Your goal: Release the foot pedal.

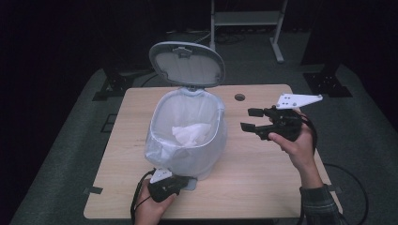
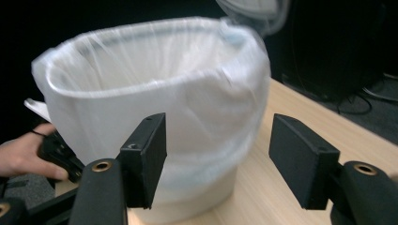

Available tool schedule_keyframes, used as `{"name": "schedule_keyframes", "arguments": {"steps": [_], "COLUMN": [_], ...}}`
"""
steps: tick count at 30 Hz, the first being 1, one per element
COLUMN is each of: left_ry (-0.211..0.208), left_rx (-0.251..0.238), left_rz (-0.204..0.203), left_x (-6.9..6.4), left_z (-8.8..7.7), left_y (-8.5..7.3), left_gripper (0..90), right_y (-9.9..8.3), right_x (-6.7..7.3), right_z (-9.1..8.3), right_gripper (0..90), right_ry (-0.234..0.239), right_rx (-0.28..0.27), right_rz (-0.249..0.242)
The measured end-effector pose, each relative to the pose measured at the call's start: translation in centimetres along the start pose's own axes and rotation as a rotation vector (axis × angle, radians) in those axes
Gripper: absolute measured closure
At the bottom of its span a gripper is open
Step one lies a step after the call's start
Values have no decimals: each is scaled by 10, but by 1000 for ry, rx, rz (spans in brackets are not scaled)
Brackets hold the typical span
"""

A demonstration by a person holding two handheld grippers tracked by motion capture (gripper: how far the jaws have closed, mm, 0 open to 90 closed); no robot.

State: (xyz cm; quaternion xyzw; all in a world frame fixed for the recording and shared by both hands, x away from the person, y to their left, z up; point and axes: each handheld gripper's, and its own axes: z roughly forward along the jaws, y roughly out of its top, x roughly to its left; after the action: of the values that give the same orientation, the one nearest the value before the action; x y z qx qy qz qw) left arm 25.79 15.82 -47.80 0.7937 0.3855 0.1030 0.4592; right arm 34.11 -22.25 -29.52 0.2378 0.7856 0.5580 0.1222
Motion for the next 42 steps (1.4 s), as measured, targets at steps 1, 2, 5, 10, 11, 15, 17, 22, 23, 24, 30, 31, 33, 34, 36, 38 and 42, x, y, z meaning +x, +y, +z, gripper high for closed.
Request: {"name": "schedule_keyframes", "arguments": {"steps": [1,2,5,10,11,15,17,22,23,24,30,31,33,34,36,38,42], "left_ry": [0,0,-5,2,2,38,40,86,95,95,170,181,198,210,227,234,255], "left_rx": [5,5,-5,-12,-24,18,14,53,55,55,67,73,74,75,74,79,92], "left_rz": [2,2,0,3,0,3,-2,-14,-18,-18,-23,-27,-34,-36,-45,-51,-56], "left_x": [0,0,-1,-5,-6,-7,-7,1,2,2,23,25,30,32,38,42,50], "left_z": [-1,-1,-7,-19,-21,-29,-31,-43,-44,-44,-57,-58,-60,-61,-62,-63,-63], "left_y": [0,0,0,2,3,4,3,0,-1,-1,-5,-6,-8,-8,-10,-12,-15], "left_gripper": [769,762,750,701,692,606,583,445,426,414,350,345,332,324,311,300,276], "right_y": [-4,-4,-22,-39,-42,-56,-59,-84,-89,-89,-113,-118,-123,-127,-134,-138,-146], "right_x": [-1,-1,-5,-8,-9,-12,-12,-18,-19,-19,-24,-24,-25,-25,-26,-27,-29], "right_z": [-1,-1,-8,-12,-12,-13,-14,-17,-17,-17,-19,-20,-21,-21,-23,-24,-25], "right_gripper": [348,348,336,318,309,277,273,213,199,199,131,130,130,130,126,126,126], "right_ry": [-8,-8,-34,-55,-60,-87,-94,-142,-155,-155,-242,-248,-255,-265,-279,-290,-310], "right_rx": [0,0,9,23,24,38,43,70,77,77,132,141,150,154,170,176,188], "right_rz": [6,6,30,56,60,80,84,118,126,126,124,129,140,142,149,161,185]}}
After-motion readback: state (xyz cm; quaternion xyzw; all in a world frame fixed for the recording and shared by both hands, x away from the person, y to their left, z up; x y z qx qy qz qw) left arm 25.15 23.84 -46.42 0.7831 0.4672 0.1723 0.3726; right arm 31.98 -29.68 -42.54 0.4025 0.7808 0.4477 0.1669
